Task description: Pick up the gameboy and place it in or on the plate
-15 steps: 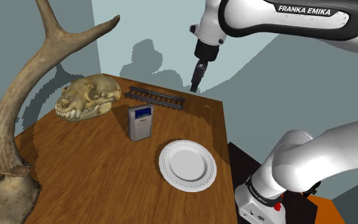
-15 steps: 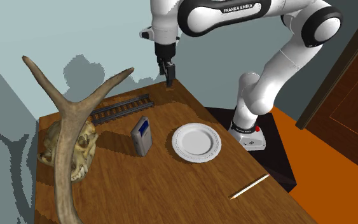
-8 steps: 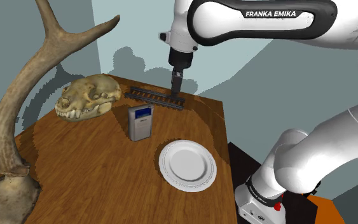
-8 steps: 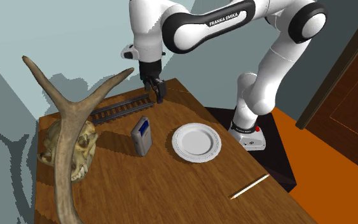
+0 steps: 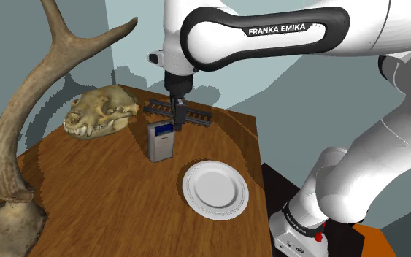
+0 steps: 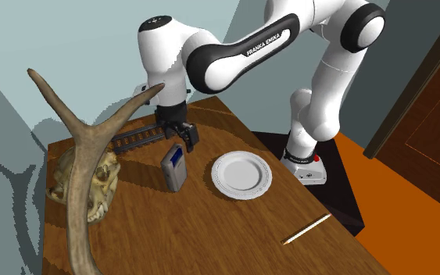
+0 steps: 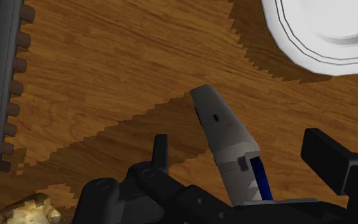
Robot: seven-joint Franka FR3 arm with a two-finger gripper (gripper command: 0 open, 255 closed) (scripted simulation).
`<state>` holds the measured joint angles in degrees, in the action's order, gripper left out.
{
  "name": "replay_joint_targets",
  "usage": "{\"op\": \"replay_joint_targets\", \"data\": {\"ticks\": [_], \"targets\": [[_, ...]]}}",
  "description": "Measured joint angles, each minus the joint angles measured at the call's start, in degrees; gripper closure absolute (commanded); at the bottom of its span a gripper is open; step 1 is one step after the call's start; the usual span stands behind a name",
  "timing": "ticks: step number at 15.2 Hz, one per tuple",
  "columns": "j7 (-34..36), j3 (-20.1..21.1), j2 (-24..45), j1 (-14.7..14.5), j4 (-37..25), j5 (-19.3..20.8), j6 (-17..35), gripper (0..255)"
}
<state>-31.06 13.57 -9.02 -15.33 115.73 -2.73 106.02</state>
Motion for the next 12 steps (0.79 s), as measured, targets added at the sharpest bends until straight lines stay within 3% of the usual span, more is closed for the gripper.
{"op": "replay_joint_targets", "data": {"ticks": [6,12], "targets": [[0.0,0.4,0.9,-0.3,3.6,0.1,4.4,0],[-0.1,0.4,1.0,-0.3,4.1,0.1,5.1,0]]}}
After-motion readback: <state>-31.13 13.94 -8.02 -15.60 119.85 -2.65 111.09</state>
